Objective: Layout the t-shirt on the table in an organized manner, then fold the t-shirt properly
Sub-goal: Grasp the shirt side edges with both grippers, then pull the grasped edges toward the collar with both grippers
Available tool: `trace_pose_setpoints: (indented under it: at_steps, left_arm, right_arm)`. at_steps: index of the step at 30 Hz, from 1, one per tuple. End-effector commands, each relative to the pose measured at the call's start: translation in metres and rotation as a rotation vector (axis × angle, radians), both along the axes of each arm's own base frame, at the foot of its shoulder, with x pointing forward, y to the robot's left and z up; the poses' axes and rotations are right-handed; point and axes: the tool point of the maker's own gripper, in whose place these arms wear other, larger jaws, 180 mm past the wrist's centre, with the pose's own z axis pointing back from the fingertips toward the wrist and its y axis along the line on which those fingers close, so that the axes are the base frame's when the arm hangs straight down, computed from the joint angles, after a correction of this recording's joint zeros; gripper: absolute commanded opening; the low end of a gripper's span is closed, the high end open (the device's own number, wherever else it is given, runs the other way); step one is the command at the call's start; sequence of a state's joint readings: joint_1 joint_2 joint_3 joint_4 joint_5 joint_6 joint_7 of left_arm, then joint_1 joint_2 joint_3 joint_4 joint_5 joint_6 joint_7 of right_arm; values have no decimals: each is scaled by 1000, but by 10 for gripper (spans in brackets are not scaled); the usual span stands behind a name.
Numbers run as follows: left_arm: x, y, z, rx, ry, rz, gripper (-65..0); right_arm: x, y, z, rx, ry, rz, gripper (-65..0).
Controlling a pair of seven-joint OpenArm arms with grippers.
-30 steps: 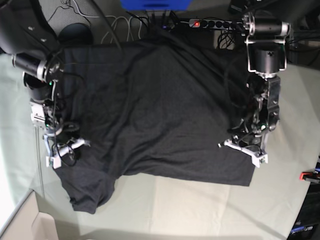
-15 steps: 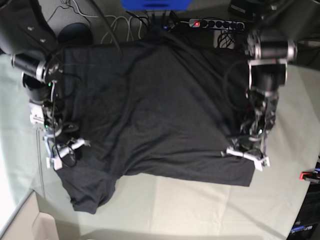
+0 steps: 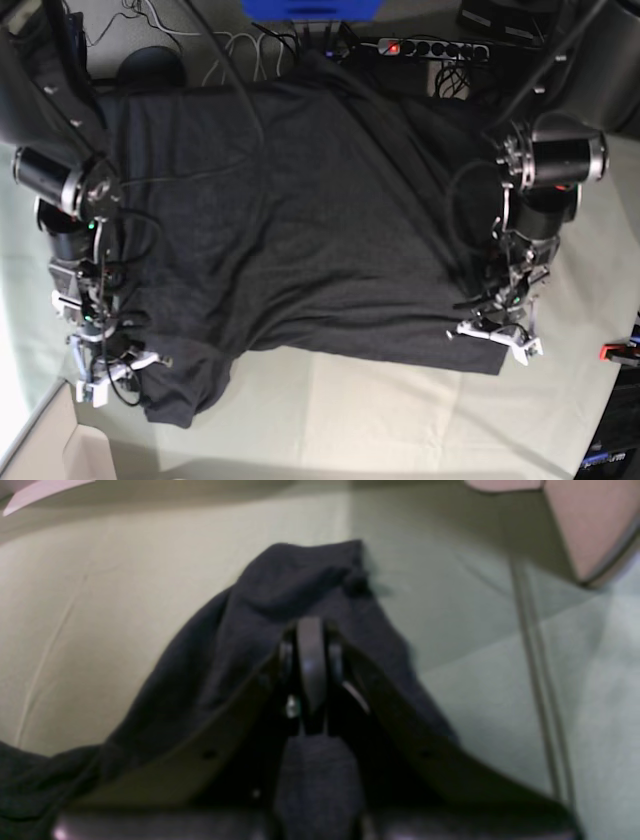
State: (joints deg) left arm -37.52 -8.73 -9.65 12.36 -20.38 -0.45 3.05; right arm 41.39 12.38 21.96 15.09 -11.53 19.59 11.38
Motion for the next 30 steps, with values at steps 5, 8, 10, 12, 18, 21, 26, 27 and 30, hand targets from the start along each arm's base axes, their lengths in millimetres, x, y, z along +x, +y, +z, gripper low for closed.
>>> trace_pose_setpoints:
  at_steps: [5,8,10,12,18,21,26,27,30]
  left_arm:
    - [17,2,24,-13,-22,-21,-650]
    - [10,-5,32,-22,-25,-65,-650]
    - [-4,-10,38,-17,-32,-99,-650]
    - [-18,-18,51,-4,-63,-136,-650]
    - [-81,-34,61,31,-49,-226,-650]
    - [-121,-30,30,35,36,-231,-650]
    - [-149,-19,-5,42,96,-199,-650]
    - [-153,-16,-13,41,111,-189,-650]
    - [-146,-11,-25,43,115,-167,-650]
  right_arm:
    - [-5,3,-8,-88,65,77,-650]
    - [-23,-5,-21,-126,82,80,-650]
    - [-38,-10,-19,-174,44,94,-650]
    - [-57,-6,-8,-220,-9,148,-650]
    - [-117,24,8,-333,17,243,-650]
    - [-150,39,-4,-338,102,261,-650]
    - [-180,48,-38,-302,239,267,-650]
    - [-182,48,-46,-291,259,268,-650]
    - [-181,48,-68,-253,315,267,-650]
